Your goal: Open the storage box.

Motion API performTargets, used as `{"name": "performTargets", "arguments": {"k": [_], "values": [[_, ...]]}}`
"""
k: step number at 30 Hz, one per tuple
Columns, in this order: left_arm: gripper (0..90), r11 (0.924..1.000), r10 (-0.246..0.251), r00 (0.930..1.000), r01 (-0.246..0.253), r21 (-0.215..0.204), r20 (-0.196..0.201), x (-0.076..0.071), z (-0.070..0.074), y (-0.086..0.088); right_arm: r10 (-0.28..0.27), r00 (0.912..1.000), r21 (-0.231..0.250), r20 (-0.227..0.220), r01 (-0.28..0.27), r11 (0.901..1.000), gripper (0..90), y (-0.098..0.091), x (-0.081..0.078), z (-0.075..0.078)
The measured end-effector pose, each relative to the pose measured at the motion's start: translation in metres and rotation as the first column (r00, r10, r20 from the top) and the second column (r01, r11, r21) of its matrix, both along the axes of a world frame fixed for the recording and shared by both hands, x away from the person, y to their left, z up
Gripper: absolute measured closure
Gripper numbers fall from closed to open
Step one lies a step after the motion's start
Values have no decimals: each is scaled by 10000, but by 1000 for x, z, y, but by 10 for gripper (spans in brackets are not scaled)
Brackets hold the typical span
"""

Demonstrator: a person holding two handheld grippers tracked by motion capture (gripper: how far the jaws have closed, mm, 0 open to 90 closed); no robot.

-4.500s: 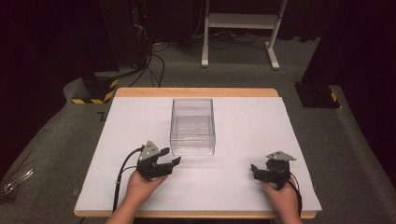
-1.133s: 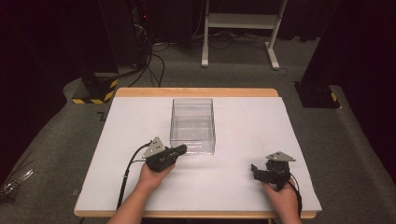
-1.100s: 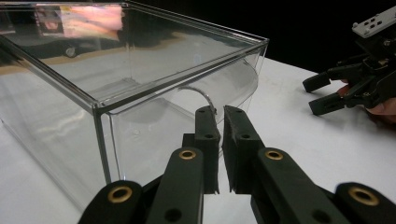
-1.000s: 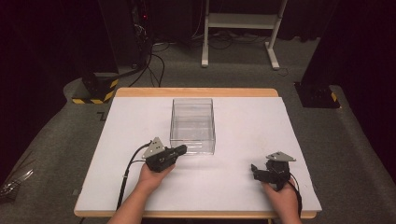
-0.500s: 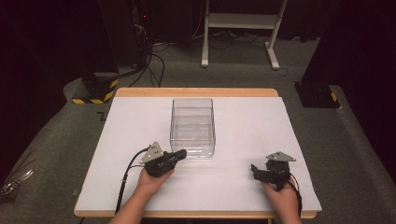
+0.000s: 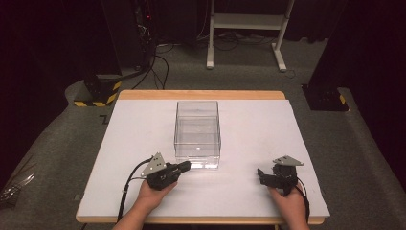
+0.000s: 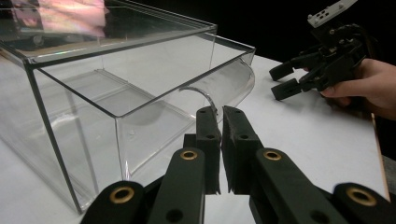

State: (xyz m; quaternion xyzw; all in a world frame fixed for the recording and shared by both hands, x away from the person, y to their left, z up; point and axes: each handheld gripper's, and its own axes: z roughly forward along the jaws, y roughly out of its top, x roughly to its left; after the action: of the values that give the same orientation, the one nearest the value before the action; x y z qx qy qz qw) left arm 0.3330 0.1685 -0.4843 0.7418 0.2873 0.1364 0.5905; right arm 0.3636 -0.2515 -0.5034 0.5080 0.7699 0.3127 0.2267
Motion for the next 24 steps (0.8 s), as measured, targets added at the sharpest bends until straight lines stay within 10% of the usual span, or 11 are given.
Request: {"name": "performTargets", "arguments": {"k": [24], "values": [[866,9991,-410,9992,409,-96,-33,-41,0,2,0,10000,5,24,0,10000,160,0,0,0]]}}
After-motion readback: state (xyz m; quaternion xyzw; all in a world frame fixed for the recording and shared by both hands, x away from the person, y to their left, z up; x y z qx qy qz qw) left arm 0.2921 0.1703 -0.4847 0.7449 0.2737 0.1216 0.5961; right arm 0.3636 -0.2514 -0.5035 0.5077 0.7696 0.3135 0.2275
